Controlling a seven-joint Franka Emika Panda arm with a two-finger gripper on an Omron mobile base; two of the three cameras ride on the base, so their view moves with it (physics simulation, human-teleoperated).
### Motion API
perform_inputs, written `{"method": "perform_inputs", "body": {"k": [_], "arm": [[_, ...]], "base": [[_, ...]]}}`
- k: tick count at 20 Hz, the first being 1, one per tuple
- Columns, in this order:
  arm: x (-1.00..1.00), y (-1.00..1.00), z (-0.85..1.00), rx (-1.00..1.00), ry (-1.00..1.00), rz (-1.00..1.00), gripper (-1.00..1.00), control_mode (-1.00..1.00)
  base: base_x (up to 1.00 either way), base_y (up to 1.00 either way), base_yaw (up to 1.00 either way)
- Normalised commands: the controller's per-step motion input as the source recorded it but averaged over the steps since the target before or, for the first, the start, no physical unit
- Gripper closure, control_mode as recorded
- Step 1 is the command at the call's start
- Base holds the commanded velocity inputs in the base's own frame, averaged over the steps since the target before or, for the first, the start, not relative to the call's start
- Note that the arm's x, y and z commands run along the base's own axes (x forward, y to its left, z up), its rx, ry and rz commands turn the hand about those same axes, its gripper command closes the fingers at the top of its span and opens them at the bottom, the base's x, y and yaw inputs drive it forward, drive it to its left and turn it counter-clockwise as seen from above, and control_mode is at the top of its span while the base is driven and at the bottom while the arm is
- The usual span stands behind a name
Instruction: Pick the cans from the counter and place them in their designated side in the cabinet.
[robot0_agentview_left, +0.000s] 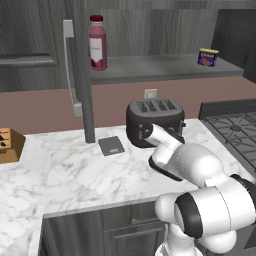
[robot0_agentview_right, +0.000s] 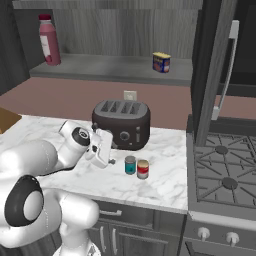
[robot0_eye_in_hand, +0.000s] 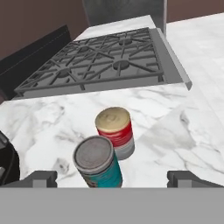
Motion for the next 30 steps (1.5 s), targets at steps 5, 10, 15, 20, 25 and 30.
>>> {"method": "perform_inputs", "body": {"k": [5, 10, 15, 20, 25, 30], "arm": [[0.06, 0.0, -0.03, -0.01, 0.03, -0.04, -1.0, -1.0], [0.05, 0.0, -0.05, -0.01, 0.04, -0.04, -1.0, -1.0], [0.04, -0.02, -0.06, 0.0, 0.03, -0.02, -1.0, -1.0], [0.08, -0.04, -0.1, 0.0, 0.03, -0.02, -1.0, -1.0], [0.14, -0.04, -0.1, -0.01, 0.02, -0.01, -1.0, -1.0], [0.13, -0.05, -0.08, -0.01, 0.01, -0.01, -1.0, -1.0]], "base": [[0.0, 0.0, 0.0], [0.0, 0.0, 0.0], [0.0, 0.0, 0.0], [0.0, 0.0, 0.0], [0.0, 0.0, 0.0], [0.0, 0.0, 0.0]]}}
